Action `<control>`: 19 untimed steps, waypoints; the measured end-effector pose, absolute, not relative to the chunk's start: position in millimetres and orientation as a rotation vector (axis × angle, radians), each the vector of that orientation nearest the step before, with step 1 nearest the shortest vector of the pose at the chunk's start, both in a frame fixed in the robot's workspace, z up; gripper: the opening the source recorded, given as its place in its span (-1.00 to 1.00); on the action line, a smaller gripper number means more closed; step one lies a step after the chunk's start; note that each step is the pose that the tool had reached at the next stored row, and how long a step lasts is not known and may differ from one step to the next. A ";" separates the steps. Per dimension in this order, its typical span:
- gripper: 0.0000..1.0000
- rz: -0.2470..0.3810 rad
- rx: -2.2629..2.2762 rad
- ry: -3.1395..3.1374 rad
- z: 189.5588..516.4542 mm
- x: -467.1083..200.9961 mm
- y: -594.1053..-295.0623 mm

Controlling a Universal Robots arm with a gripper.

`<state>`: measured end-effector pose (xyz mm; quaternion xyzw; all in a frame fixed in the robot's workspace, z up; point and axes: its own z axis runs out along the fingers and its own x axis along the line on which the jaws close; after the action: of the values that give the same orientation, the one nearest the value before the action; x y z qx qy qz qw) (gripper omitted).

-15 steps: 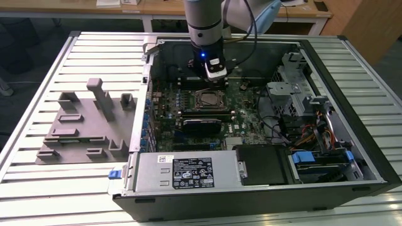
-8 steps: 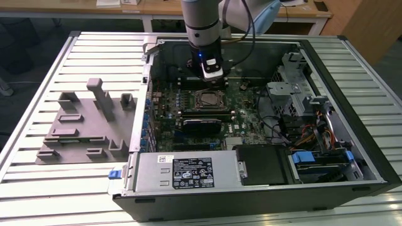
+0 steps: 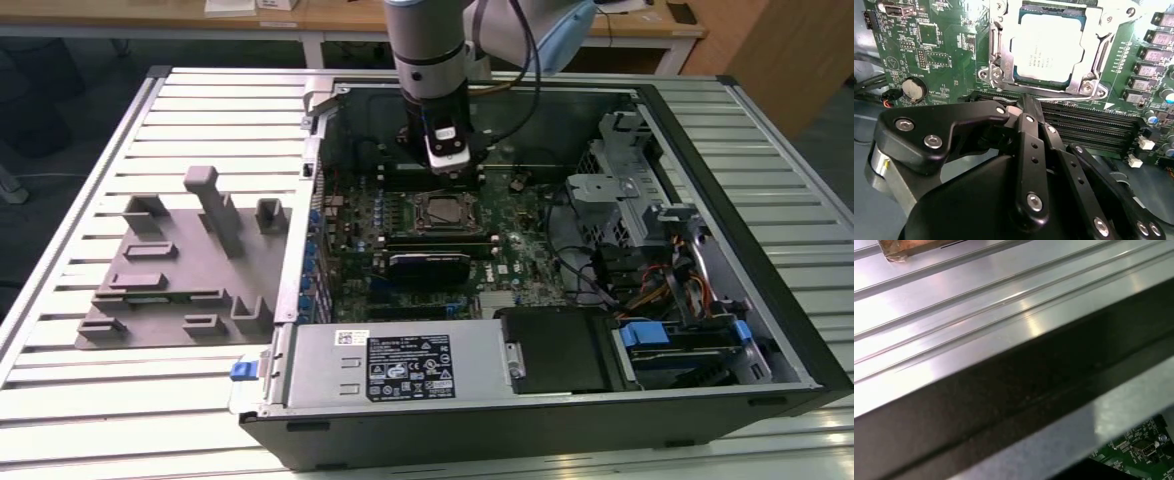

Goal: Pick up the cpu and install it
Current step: 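Install the first cpu locking lever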

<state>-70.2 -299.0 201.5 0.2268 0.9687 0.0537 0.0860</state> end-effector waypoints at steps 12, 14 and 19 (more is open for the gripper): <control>-0.79 0.175 0.663 2.843 197.5 -73.1 -298.5; -0.79 0.176 0.663 2.842 197.3 -74.1 -298.0; -0.79 0.178 0.662 2.838 196.3 -75.4 -297.3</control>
<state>-75.4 -297.3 196.3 0.2253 0.9661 0.0607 0.1108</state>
